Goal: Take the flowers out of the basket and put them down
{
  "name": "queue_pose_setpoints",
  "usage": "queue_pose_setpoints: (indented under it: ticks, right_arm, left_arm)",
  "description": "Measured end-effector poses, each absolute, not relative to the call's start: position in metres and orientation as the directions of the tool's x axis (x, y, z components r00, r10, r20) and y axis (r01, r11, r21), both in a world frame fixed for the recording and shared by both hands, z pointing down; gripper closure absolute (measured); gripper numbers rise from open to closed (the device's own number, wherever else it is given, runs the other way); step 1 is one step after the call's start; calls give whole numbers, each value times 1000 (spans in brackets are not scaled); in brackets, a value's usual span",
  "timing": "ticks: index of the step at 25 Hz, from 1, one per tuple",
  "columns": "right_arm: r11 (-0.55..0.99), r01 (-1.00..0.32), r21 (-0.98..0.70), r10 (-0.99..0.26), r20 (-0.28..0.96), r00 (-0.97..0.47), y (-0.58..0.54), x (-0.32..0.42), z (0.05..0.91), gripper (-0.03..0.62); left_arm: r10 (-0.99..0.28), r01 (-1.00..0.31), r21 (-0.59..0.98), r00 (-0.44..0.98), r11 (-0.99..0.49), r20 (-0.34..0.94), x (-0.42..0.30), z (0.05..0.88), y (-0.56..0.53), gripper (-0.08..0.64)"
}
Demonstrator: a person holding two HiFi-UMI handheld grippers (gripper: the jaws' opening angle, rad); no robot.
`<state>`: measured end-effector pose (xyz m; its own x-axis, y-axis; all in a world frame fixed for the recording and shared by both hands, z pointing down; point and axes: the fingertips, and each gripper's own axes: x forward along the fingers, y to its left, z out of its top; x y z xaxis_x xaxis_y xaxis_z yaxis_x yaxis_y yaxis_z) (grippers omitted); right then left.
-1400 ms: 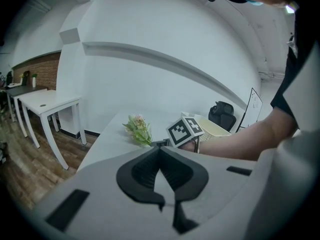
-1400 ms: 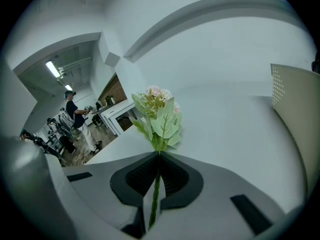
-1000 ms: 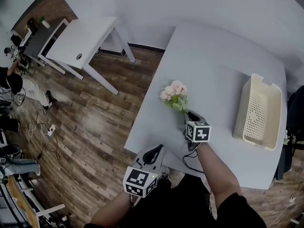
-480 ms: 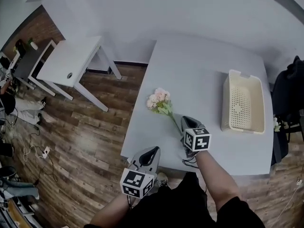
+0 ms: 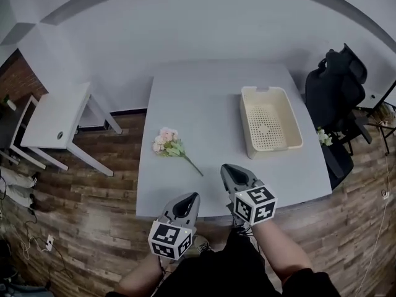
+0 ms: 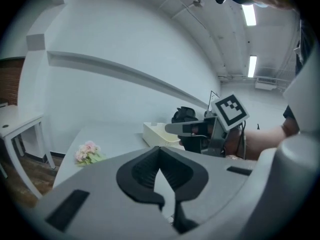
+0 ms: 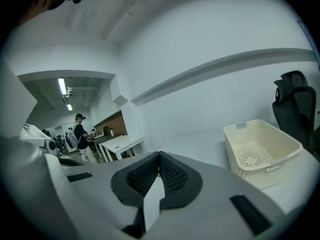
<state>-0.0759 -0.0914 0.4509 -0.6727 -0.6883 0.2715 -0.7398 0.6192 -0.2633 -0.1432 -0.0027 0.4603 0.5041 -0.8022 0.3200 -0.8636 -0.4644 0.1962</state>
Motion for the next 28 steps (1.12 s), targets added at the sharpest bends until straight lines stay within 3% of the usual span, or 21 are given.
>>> queue_pose_setpoints:
  ticks: [11, 28]
  right_arm:
    - [566, -809, -159, -791, 173, -587, -11, 25, 400, 569]
    - [626, -728, -280, -685, 249, -685, 46, 120, 431, 571]
  left_arm:
    - [-753, -800, 201, 600, -565, 271, -62, 429, 24, 554]
    - [-787, -845, 247, 533, -475, 309, 48, 443, 57, 554]
